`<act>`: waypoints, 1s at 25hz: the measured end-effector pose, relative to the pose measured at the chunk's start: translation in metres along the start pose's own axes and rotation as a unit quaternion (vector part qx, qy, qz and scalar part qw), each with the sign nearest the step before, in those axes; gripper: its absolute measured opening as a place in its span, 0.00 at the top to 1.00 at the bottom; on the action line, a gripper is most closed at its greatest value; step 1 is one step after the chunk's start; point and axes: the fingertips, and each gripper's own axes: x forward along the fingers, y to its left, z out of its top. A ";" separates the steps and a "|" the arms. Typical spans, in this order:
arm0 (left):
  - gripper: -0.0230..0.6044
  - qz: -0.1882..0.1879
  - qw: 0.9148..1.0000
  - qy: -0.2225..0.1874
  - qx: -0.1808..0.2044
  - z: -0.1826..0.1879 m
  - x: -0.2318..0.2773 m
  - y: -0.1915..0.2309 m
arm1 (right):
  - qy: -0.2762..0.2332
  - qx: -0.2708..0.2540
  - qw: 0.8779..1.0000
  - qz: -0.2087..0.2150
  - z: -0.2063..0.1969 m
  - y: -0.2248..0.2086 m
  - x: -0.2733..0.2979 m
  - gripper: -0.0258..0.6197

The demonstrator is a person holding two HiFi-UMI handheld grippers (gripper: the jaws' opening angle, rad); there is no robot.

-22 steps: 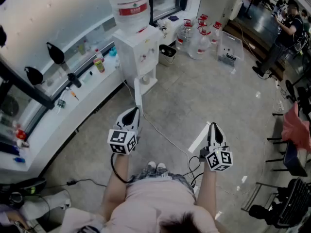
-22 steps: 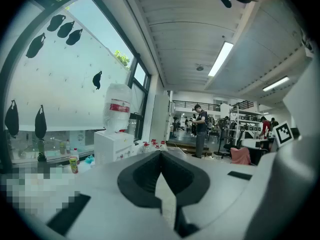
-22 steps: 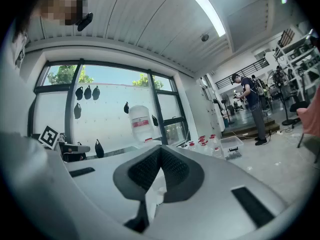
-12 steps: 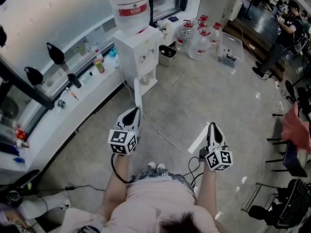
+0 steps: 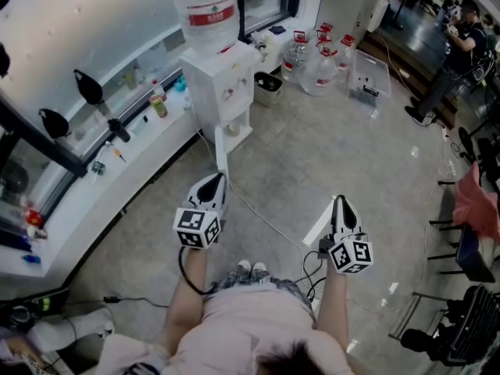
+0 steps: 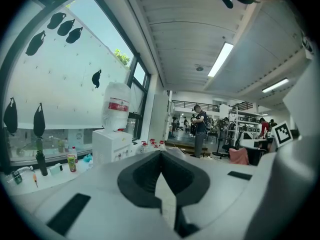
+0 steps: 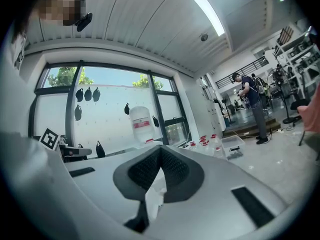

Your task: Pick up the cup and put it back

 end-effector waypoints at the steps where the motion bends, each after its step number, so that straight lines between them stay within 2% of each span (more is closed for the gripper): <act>1: 0.92 0.000 1.000 0.000 -0.001 0.000 -0.001 0.000 | -0.001 0.005 1.000 0.001 0.000 0.000 0.000 0.94; 4: 0.92 -0.004 1.000 -0.005 -0.005 0.002 -0.002 -0.004 | -0.008 0.020 1.000 0.005 0.003 0.000 -0.002 0.94; 16: 0.90 -0.025 0.999 -0.019 -0.015 0.006 -0.008 -0.009 | -0.009 0.021 1.000 0.020 0.002 0.011 -0.004 0.93; 20: 0.67 -0.038 0.999 -0.027 -0.013 0.010 -0.011 -0.012 | -0.007 0.022 0.999 0.022 0.002 0.014 -0.004 0.93; 25: 0.52 -0.053 0.998 -0.036 -0.009 0.012 -0.015 -0.014 | -0.003 0.024 0.999 0.026 -0.002 0.020 -0.002 0.93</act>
